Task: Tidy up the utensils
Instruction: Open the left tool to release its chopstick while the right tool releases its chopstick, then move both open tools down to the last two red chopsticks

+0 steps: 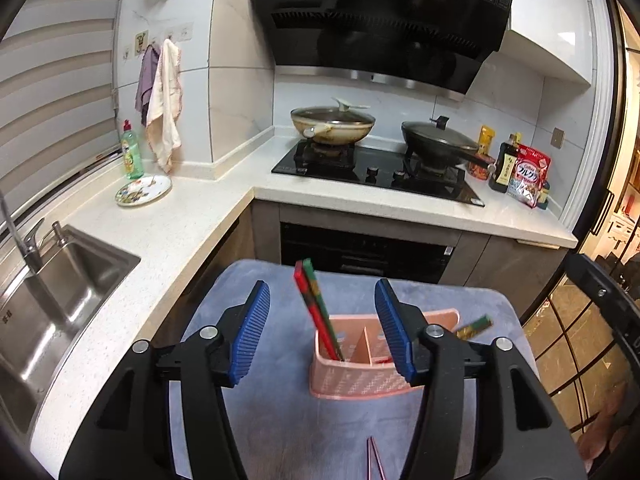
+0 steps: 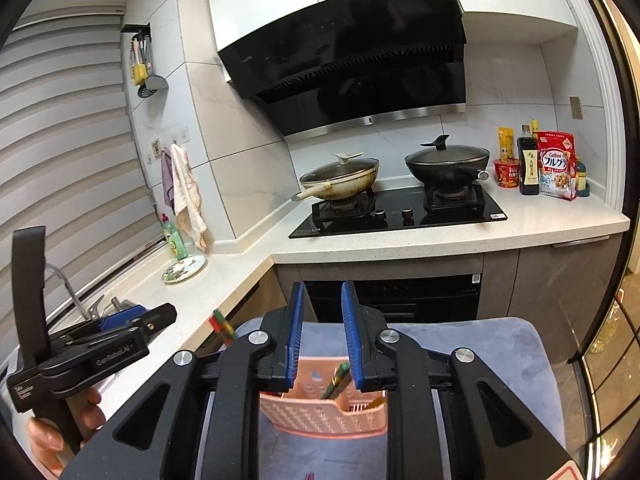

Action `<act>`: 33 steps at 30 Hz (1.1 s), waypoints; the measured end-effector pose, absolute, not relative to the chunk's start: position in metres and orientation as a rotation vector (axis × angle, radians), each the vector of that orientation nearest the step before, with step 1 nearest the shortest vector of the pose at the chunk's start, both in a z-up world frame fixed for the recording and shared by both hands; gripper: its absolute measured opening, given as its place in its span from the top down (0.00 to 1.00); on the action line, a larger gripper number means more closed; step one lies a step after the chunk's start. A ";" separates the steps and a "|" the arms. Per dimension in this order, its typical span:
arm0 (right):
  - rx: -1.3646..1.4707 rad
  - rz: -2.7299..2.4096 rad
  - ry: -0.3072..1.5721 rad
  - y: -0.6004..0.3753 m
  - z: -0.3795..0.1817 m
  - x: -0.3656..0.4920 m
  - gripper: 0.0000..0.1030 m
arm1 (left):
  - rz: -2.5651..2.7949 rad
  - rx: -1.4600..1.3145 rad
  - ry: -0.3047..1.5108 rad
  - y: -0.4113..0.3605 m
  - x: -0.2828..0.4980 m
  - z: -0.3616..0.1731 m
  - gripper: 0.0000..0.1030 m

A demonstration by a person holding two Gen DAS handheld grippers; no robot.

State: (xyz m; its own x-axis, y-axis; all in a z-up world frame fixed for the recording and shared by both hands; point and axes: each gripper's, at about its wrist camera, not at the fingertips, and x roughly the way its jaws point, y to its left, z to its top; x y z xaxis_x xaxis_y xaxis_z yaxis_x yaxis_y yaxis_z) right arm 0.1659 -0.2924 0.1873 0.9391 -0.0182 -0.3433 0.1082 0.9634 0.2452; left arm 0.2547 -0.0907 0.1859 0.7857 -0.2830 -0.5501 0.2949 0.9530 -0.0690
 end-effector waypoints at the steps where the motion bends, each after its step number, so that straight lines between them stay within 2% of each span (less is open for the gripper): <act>1: 0.254 -0.060 0.352 -0.290 0.186 0.158 0.79 | -0.306 0.027 0.595 -0.090 0.251 0.184 0.49; 5: 0.219 -0.056 0.377 -0.279 0.173 0.127 0.74 | -0.285 0.044 0.632 -0.082 0.228 0.169 0.49; 18: 0.174 -0.043 0.552 -0.242 0.091 0.043 0.74 | -0.251 0.101 0.706 -0.063 0.155 0.112 0.49; 33: 0.174 -0.019 0.730 -0.200 0.007 0.008 0.74 | -0.224 0.164 0.829 -0.047 0.108 0.042 0.49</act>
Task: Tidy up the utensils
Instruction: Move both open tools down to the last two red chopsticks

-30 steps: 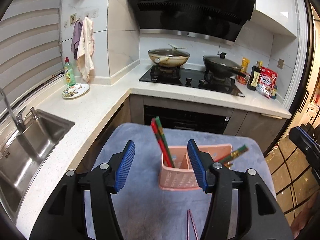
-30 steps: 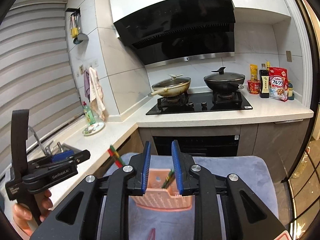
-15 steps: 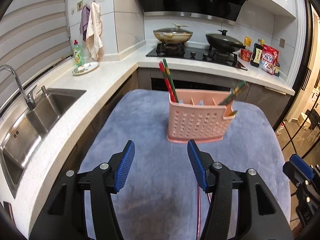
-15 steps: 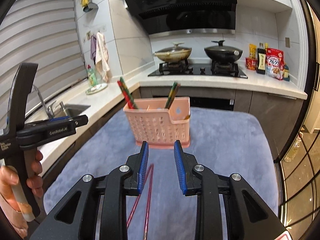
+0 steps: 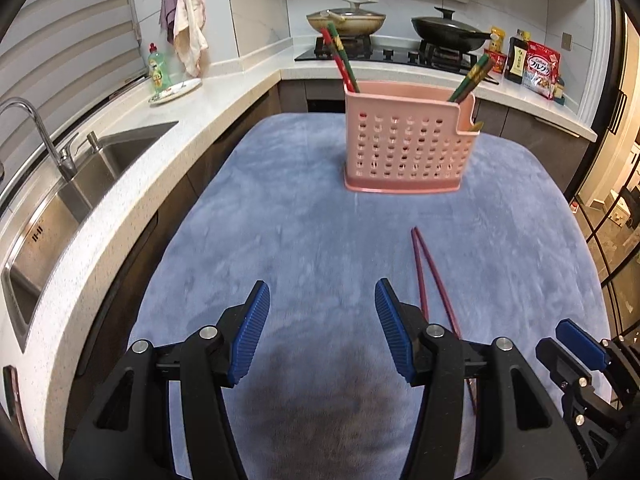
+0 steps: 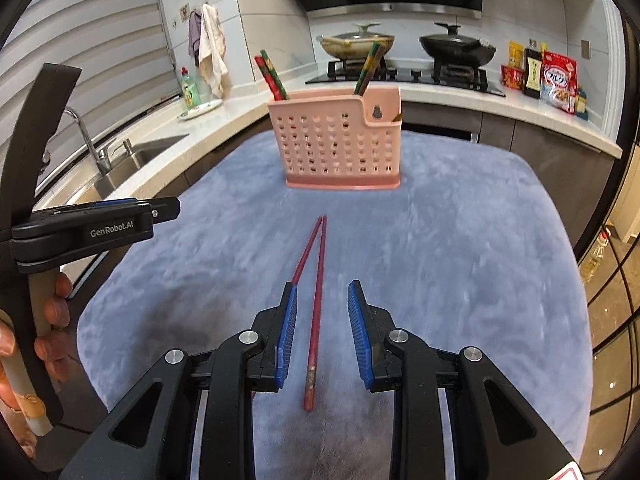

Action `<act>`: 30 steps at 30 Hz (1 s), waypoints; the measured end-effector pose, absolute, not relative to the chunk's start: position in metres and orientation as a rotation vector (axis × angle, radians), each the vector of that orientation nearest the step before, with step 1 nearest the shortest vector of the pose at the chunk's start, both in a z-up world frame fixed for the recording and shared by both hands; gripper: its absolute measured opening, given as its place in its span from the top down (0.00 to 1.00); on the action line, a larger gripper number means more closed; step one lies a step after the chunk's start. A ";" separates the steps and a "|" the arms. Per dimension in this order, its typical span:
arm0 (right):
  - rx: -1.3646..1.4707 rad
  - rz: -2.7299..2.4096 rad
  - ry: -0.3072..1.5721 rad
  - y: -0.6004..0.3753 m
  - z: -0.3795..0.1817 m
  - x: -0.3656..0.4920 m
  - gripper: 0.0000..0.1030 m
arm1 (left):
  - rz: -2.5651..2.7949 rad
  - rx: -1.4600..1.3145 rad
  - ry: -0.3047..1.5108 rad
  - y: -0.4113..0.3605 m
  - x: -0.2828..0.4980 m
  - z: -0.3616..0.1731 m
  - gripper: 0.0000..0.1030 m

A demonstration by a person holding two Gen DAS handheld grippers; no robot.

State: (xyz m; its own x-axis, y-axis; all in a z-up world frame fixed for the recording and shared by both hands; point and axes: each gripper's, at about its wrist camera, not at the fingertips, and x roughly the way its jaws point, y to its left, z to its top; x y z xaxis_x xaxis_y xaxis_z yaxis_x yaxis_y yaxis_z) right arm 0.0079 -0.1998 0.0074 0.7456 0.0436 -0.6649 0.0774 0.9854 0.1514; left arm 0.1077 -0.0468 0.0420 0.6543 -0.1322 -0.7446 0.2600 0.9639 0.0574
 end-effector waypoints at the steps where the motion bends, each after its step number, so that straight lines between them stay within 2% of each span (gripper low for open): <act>1: 0.178 -0.016 0.738 -0.199 0.004 0.007 0.74 | -0.222 0.167 0.835 -0.046 0.106 0.038 0.49; 5: 0.179 -0.015 0.779 -0.194 -0.016 0.002 0.74 | -0.220 0.178 0.876 -0.041 0.098 0.017 0.49; 8: 0.179 -0.016 0.807 -0.190 -0.031 0.000 0.74 | -0.212 0.173 0.895 -0.036 0.093 0.004 0.41; 20: 0.168 -0.005 0.892 -0.175 -0.073 0.002 0.74 | -0.236 0.203 0.928 -0.037 0.073 -0.022 0.37; 30: 0.141 -0.035 0.897 -0.179 -0.084 0.000 0.93 | -0.279 0.221 0.964 -0.049 0.062 -0.037 0.35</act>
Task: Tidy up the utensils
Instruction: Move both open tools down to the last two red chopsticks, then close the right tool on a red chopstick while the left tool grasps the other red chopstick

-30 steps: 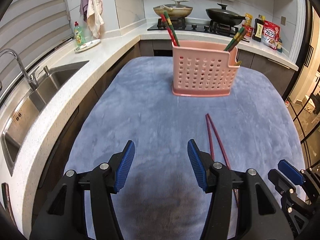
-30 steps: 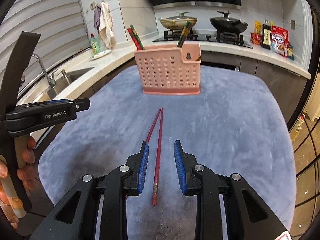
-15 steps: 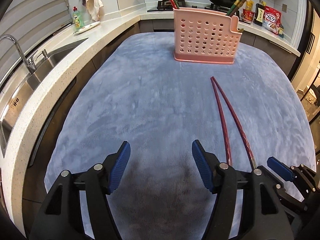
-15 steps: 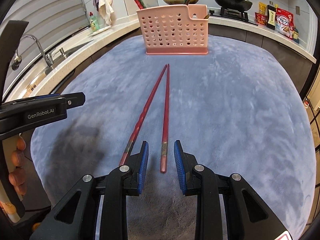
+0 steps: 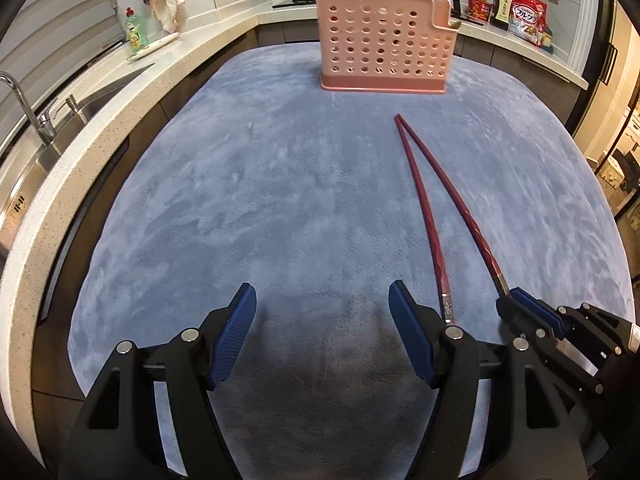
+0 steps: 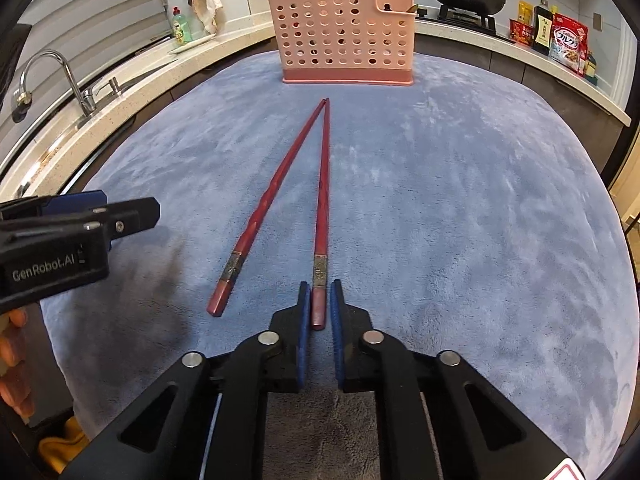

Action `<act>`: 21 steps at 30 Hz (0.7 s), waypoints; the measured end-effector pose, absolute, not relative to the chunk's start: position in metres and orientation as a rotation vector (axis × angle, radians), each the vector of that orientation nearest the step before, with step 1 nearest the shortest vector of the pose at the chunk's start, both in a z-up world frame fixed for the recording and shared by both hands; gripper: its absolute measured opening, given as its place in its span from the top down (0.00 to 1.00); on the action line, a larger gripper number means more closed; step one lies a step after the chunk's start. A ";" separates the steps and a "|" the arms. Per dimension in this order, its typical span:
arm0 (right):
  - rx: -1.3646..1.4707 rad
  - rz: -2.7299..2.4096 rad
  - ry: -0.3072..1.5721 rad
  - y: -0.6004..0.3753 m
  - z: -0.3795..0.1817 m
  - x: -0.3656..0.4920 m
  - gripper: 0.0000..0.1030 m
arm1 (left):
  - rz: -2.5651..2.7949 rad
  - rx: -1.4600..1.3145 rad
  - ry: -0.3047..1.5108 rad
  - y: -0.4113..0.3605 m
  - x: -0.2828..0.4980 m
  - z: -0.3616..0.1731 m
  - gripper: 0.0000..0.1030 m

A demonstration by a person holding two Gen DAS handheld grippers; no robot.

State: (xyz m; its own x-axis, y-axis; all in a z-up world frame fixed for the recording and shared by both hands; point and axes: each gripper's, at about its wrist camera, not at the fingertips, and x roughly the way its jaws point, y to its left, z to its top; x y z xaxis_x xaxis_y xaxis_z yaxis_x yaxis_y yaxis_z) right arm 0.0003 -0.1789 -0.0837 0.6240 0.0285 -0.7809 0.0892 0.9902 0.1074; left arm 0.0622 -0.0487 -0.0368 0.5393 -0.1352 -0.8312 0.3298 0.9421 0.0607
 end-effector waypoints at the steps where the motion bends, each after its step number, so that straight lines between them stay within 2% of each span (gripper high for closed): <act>1: 0.142 -0.038 0.895 -0.180 -0.084 -0.001 0.93 | -0.283 0.221 0.966 -0.050 0.062 -0.038 0.34; 3: 0.150 -0.054 0.887 -0.186 -0.083 -0.003 0.93 | -0.304 0.221 0.965 -0.055 0.058 -0.039 0.28; 9: 0.185 -0.101 0.878 -0.206 -0.079 -0.018 0.93 | -0.364 0.214 0.988 -0.072 0.051 -0.048 0.22; 17: 0.248 -0.118 0.878 -0.224 -0.077 -0.029 0.93 | -0.379 0.236 1.030 -0.093 0.052 -0.069 0.23; 21: 0.250 -0.113 0.881 -0.223 -0.079 -0.030 0.93 | -0.375 0.254 1.026 -0.097 0.050 -0.072 0.33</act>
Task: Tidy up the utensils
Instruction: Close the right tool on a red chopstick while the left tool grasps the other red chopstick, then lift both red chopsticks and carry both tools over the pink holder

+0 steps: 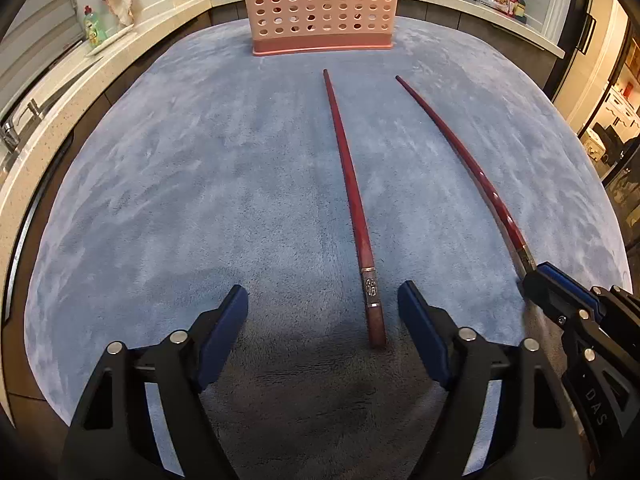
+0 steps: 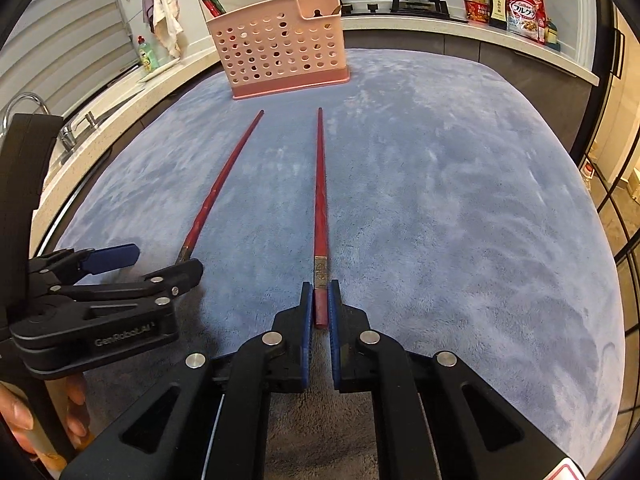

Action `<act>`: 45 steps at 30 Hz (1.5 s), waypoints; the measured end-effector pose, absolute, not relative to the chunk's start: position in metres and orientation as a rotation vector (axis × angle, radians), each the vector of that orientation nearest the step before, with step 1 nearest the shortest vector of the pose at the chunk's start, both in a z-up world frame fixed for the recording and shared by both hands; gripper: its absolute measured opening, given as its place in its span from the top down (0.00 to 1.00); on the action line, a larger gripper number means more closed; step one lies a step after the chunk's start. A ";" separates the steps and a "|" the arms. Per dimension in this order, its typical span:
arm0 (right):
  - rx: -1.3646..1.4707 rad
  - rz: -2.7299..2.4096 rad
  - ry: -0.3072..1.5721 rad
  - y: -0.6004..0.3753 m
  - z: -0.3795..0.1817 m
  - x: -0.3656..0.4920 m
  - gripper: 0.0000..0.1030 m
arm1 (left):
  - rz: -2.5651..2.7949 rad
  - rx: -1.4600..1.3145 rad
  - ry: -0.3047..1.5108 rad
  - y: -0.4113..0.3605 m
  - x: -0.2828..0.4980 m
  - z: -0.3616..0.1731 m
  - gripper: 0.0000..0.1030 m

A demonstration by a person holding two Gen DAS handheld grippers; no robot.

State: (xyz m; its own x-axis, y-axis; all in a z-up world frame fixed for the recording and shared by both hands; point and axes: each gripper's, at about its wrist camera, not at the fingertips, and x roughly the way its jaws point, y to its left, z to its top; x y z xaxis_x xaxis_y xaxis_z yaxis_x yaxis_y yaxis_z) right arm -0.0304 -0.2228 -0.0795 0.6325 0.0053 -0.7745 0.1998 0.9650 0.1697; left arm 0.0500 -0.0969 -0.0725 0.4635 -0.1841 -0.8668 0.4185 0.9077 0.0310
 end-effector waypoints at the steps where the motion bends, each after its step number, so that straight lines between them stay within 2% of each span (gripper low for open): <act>1: 0.251 -0.111 0.884 -0.222 -0.081 -0.030 0.93 | -0.383 0.254 1.024 -0.097 0.049 -0.072 0.35; 4: 0.256 -0.107 0.887 -0.221 -0.082 -0.031 0.93 | -0.395 0.257 1.021 -0.097 0.047 -0.070 0.46; 7: 0.256 -0.103 0.887 -0.219 -0.083 -0.033 0.93 | -0.410 0.249 1.023 -0.096 0.046 -0.068 0.64; 9: 0.256 -0.101 0.885 -0.219 -0.082 -0.034 0.93 | -0.425 0.231 1.032 -0.093 0.046 -0.067 0.83; 11: 0.257 -0.100 0.883 -0.219 -0.081 -0.035 0.93 | -0.441 0.219 1.043 -0.090 0.046 -0.066 0.93; 19: 0.254 -0.085 0.852 -0.216 -0.059 -0.046 0.93 | -0.476 0.176 1.036 -0.074 0.044 -0.043 0.93; 34: 0.238 -0.076 0.612 -0.229 0.054 -0.046 0.93 | -0.481 0.112 0.797 -0.045 0.052 0.077 0.93; 45: 0.260 -0.080 0.503 -0.243 0.104 -0.018 0.93 | -0.451 0.094 0.700 -0.046 0.089 0.127 0.93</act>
